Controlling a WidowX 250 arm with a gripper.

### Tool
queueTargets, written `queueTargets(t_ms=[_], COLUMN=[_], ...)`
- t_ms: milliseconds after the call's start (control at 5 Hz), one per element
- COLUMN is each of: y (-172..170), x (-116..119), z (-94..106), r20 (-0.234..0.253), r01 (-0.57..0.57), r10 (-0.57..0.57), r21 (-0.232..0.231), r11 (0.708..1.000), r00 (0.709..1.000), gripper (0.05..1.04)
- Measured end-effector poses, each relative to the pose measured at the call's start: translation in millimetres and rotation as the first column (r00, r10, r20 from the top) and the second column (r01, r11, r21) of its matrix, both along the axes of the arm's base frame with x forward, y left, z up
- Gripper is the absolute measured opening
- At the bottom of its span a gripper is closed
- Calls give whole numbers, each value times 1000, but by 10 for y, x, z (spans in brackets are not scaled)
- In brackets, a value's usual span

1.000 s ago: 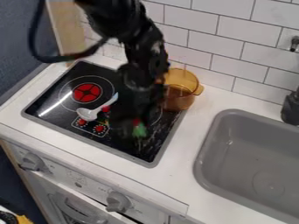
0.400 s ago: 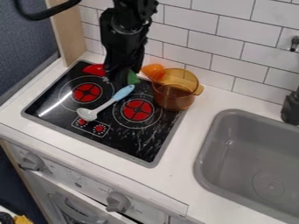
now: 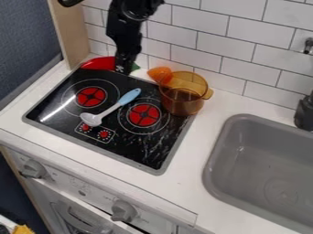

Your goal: Put the red bell pepper on the left burner

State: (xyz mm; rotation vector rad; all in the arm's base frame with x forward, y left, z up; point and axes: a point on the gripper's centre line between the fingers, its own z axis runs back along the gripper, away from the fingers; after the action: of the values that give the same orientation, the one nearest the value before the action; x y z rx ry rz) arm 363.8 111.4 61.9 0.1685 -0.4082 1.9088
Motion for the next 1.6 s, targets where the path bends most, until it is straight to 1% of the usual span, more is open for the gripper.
queueTargets(t_ms=[200,400,600,800,1000,1200,1400,1600], y=[211,419,550,604,648,651,645,606], x=[34,10,-54,-12,35,32,0,10], z=[-141,-321,-631,-802,-810,-814,-815,-706], r20=[-14,-31,-79,-90,-82,-84,-83,-81], r01=[-110,-167,-198,-180,-168,-146,-139,-116], r10=[110,166,190,167,156,133,126,104], r21=[-7,-41,-105,-157,-170,-184,-179,-160], r11=[994,985,974,971,971,972,974,980], r00=[994,986,978,982,984,988,989,991], gripper=[532,532,532,532,599,893,1007,1002])
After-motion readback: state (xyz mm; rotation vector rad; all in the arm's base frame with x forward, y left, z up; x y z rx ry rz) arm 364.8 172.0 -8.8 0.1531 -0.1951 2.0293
